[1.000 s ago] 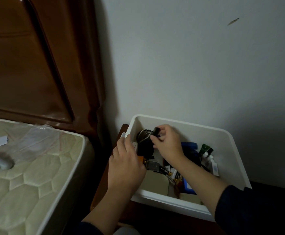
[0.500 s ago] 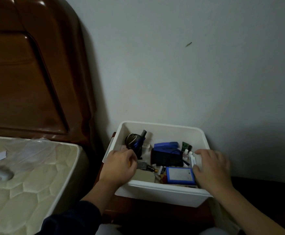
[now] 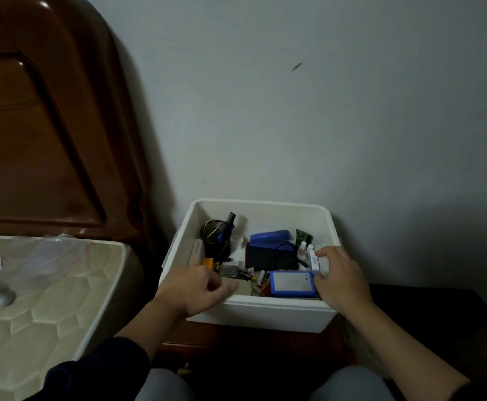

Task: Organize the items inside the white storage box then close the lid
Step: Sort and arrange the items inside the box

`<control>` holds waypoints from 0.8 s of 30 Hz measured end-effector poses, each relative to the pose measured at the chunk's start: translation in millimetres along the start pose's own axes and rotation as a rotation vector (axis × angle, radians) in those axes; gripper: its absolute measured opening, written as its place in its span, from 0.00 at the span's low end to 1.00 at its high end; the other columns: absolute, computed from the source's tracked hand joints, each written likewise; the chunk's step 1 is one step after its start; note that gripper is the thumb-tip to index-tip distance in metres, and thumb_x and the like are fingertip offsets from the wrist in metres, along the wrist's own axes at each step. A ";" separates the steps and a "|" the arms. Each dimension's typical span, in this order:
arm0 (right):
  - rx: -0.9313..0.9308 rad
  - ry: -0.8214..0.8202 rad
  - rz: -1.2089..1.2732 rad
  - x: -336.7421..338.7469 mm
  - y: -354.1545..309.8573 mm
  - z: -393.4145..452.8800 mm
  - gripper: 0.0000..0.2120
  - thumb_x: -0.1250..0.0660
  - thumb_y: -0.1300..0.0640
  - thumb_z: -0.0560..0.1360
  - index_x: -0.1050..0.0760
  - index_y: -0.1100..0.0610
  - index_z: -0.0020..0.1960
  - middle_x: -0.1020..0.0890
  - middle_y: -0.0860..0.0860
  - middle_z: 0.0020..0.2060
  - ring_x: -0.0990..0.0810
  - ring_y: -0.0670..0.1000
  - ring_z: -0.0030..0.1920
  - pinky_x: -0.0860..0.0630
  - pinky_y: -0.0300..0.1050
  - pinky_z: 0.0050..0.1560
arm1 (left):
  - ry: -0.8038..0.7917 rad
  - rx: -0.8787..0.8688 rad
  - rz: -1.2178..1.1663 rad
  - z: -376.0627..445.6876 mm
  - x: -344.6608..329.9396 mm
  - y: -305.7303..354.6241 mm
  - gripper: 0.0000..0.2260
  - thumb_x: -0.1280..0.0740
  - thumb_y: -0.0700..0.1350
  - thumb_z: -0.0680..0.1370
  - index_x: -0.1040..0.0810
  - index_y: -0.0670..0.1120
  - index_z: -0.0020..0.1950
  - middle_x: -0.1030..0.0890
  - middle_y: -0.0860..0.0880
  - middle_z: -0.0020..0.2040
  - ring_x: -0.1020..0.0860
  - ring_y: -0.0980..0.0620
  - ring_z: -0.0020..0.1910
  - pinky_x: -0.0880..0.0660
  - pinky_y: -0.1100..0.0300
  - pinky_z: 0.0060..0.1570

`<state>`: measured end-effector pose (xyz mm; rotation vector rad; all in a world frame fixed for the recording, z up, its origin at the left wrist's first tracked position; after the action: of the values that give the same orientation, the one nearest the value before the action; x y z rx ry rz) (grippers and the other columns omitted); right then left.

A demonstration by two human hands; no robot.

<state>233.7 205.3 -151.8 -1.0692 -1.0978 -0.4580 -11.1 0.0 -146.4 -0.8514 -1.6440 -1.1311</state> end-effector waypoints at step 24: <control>0.127 0.098 -0.501 17.6 -55.9 -24.4 0.19 0.28 0.47 0.73 0.22 0.40 0.64 0.23 0.41 0.65 0.35 0.53 0.65 0.36 0.53 0.60 | 0.470 0.181 -0.148 -27.2 32.9 -6.4 0.16 0.31 0.50 0.80 0.22 0.57 0.68 0.23 0.55 0.64 0.28 0.55 0.66 0.36 0.48 0.74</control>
<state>210.8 161.8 -111.6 -0.6456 -1.2894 -0.8166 -19.1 -26.6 -113.3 -0.3181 -1.4008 -1.1575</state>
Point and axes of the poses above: each hand's wrist, its own z-axis towards the middle knuckle, its own x-axis out of the back of the hand, y = z × x, the point moved 7 cm from there along z, towards the middle knuckle
